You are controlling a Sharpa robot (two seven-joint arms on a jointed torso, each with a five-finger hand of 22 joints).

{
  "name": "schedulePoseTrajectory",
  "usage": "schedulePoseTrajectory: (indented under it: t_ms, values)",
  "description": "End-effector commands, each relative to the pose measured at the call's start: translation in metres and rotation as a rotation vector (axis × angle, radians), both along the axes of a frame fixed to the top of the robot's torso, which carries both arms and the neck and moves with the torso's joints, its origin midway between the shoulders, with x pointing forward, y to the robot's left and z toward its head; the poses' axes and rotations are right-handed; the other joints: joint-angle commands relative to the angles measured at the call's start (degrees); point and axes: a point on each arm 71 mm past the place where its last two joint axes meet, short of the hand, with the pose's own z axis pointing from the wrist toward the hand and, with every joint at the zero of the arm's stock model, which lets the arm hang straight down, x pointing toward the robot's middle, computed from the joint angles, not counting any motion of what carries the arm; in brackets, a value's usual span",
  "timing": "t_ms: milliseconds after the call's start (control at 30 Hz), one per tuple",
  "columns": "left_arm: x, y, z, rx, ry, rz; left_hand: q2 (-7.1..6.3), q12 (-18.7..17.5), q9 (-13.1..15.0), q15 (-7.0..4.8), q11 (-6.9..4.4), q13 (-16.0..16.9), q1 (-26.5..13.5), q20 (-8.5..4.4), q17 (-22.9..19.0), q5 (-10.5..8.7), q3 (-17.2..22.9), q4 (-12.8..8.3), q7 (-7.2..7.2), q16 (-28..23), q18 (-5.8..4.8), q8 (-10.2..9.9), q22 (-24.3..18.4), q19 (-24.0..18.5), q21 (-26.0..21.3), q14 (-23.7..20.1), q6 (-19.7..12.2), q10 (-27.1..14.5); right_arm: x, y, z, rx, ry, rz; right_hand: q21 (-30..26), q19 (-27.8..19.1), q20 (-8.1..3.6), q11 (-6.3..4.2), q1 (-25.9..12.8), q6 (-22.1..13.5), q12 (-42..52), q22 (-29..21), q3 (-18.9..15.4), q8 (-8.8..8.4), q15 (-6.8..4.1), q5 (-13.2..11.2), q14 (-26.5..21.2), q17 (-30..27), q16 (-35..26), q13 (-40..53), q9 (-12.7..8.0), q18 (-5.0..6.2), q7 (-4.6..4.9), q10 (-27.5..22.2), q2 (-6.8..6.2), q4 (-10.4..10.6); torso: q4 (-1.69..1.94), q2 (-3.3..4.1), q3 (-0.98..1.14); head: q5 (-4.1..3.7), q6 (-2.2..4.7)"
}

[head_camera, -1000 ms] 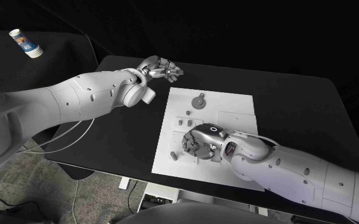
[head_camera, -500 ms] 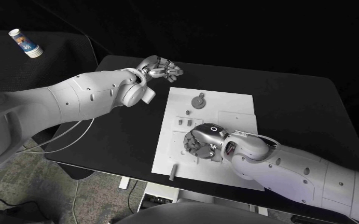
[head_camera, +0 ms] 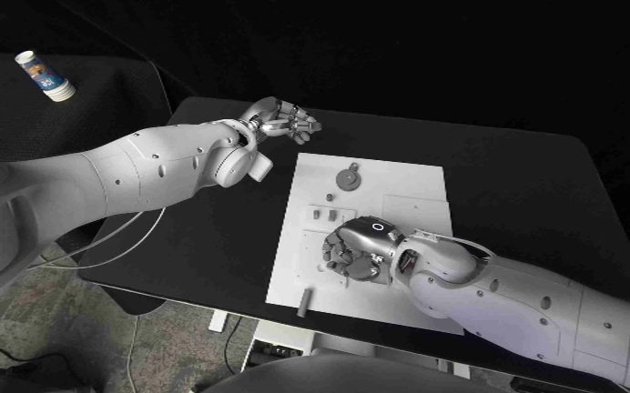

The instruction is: Assemble the parts on the task board

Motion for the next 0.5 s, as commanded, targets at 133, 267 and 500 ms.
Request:
schedulePoseTrajectory:
  t_ms: [133,267,500]
  values:
    - [0.000,-0.003,0.001,-0.006,-0.005,-0.015,0.60,-0.23,0.07,0.03,0.06,0.10,0.10,-0.02,-0.09,0.00,-0.23,0.05,-0.17,-0.29,-1.09,0.12,0.08,-0.29,-0.35,0.43,0.36,-0.01,-0.008,0.007,0.011,0.050,0.012,0.045,7.86,0.86,-0.02,-0.05,-1.23,-2.50,-0.41,0.37,-0.92,-1.71,-0.24,-0.32,-0.17,-0.16,-0.56,-0.31,-0.65,1.23,0.24,0.08,-2.44,-0.30,0.00,-0.04,-0.05,0.04,-0.03]
    - [0.000,-0.002,0.001,-0.006,-0.004,-0.015,0.60,-0.24,0.07,0.02,0.06,0.10,0.10,-0.02,-0.09,0.00,-0.23,0.05,-0.17,-0.30,-1.09,0.12,0.08,-0.29,-0.35,0.44,0.36,-0.01,-0.014,0.011,0.012,0.047,0.028,0.081,7.61,0.48,0.02,0.17,-3.09,-5.03,-0.66,0.75,-4.95,-3.43,-0.02,-0.32,-0.85,-0.23,-0.82,-0.54,-1.32,1.27,0.58,-0.80,-3.23,-0.81,0.02,-0.03,-0.05,0.11,-0.04]
    - [0.000,-0.003,0.001,-0.006,-0.004,-0.016,0.59,-0.25,0.07,0.02,0.06,0.10,0.10,-0.02,-0.10,0.00,-0.23,0.05,-0.17,-0.31,-1.09,0.11,0.08,-0.30,-0.35,0.45,0.36,0.00,-0.021,0.021,0.012,0.004,0.027,0.139,7.18,-0.32,0.04,0.60,-1.34,-6.82,-0.91,0.86,-6.97,-4.29,0.18,-0.29,-1.85,-0.23,-1.07,-0.68,-1.71,1.29,-0.91,-1.96,-3.38,-1.32,-0.02,-0.05,-0.07,0.25,-0.13]
